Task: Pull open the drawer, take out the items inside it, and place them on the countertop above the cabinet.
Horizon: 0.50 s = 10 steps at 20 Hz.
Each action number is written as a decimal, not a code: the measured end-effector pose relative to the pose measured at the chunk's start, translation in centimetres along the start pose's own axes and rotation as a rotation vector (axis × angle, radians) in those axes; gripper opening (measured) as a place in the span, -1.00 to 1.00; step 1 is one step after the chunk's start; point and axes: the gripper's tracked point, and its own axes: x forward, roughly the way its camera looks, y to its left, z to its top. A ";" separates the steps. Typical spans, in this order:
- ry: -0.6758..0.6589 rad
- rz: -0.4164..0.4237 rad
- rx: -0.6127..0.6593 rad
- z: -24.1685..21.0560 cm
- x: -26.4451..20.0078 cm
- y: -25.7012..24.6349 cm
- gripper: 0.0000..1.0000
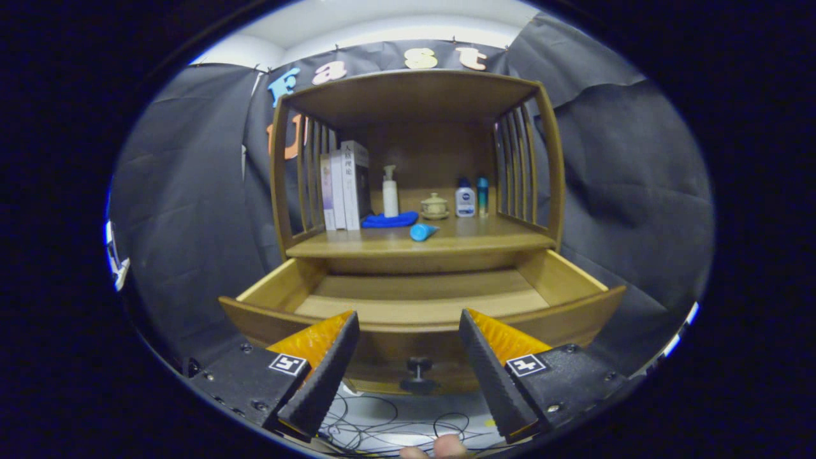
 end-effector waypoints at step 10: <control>-0.016 -0.076 -0.034 -4.2 3.3 -1.4 0.96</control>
